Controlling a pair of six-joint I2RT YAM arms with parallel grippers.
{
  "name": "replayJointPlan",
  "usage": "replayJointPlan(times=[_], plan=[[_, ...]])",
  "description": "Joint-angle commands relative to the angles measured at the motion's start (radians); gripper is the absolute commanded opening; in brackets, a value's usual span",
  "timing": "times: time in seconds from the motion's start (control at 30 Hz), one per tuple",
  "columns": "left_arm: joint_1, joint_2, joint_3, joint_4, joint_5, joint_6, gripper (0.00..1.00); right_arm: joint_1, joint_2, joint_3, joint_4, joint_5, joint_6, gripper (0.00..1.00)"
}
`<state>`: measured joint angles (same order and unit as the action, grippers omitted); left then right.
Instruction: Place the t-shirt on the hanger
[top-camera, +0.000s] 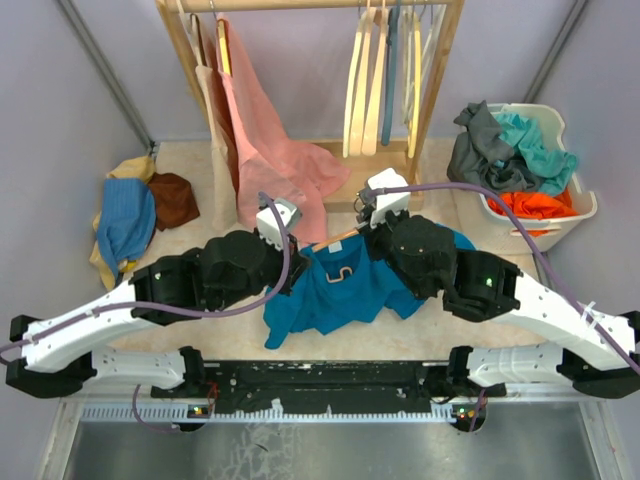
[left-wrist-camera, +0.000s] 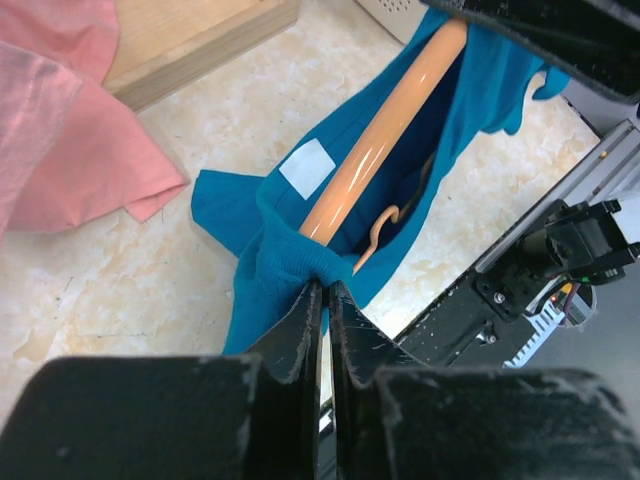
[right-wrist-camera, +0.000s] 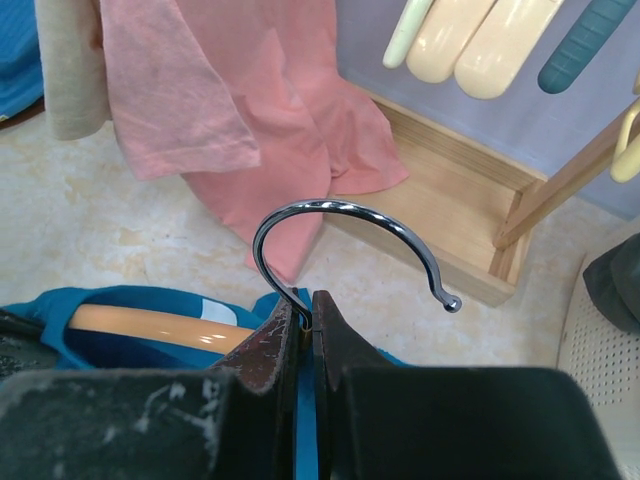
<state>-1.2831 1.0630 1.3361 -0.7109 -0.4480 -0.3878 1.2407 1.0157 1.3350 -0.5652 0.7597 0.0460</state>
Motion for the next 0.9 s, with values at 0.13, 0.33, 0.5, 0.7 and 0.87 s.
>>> replayJointPlan(times=[0.13,0.33,0.5,0.7,0.87], plan=[[0.011,0.014,0.07,0.003,-0.031,0.047,0.14,-0.003,-0.028,0.018,0.055,-0.071,0.045,0.0],[0.011,0.018,0.072,-0.007,-0.032,0.056,0.2,-0.004,-0.043,0.017,0.035,-0.118,0.08,0.0],[0.011,0.037,0.066,-0.029,-0.037,0.057,0.21,-0.005,-0.064,0.006,0.022,-0.164,0.127,0.0],[0.011,0.046,0.065,-0.042,-0.024,0.055,0.21,-0.012,-0.071,0.008,-0.028,-0.19,0.172,0.0],[0.01,0.026,0.05,-0.009,0.045,0.074,0.21,-0.029,-0.072,-0.007,-0.051,-0.189,0.191,0.0]])
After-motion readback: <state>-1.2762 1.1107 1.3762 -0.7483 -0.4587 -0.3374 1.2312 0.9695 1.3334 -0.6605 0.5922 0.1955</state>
